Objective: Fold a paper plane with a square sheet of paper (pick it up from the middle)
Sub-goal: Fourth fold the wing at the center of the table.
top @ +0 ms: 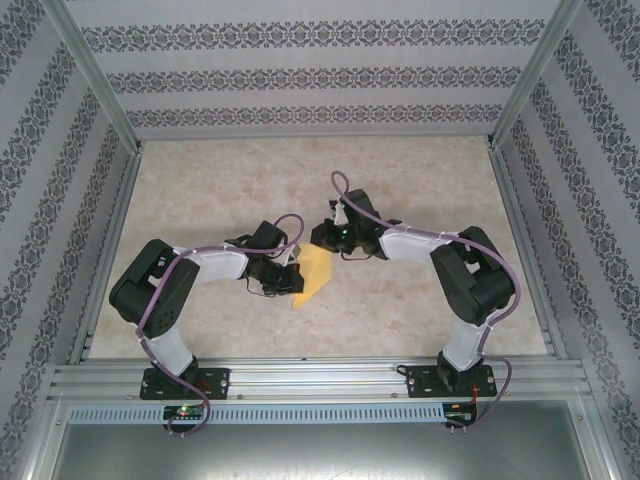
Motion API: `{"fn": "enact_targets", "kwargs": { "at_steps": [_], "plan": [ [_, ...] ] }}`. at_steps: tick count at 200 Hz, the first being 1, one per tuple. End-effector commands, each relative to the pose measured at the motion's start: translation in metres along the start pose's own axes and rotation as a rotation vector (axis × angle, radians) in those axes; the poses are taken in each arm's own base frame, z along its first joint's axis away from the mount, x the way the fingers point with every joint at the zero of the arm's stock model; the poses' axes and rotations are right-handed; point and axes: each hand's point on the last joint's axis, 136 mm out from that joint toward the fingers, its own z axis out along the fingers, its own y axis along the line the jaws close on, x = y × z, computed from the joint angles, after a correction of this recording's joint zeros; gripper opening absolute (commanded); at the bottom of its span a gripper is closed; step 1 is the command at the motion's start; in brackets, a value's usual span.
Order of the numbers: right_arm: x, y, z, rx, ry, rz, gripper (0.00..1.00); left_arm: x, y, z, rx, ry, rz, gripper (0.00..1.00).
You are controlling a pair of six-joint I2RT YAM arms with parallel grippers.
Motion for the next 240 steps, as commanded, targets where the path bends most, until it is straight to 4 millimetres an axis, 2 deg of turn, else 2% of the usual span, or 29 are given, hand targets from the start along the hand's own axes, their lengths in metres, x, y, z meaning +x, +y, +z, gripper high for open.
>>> {"fn": "enact_targets", "kwargs": {
  "at_steps": [1, 23, 52, 85, 122, 240],
  "plan": [
    [0.027, -0.015, 0.02, 0.022, 0.067, 0.04, 0.1, 0.046, 0.049, 0.007, -0.178, 0.14, -0.098, 0.01],
    [0.04, -0.03, 0.031, 0.053, 0.088, 0.065, 0.07, 0.046, 0.048, 0.007, -0.168, 0.142, -0.095, 0.01],
    [0.056, -0.059, 0.038, 0.114, 0.113, 0.099, 0.04, 0.045, 0.042, 0.006, -0.143, 0.14, -0.088, 0.02],
    [0.069, -0.079, 0.038, 0.163, 0.125, 0.116, 0.03, 0.041, 0.017, -0.004, -0.048, 0.122, -0.065, 0.08],
    [0.075, -0.087, 0.037, 0.186, 0.128, 0.12, 0.03, 0.041, -0.011, -0.014, 0.071, 0.115, -0.056, 0.13],
    [0.081, -0.098, 0.04, 0.22, 0.136, 0.128, 0.03, 0.083, 0.024, 0.011, 0.015, 0.262, -0.181, 0.13]
  ]
}}
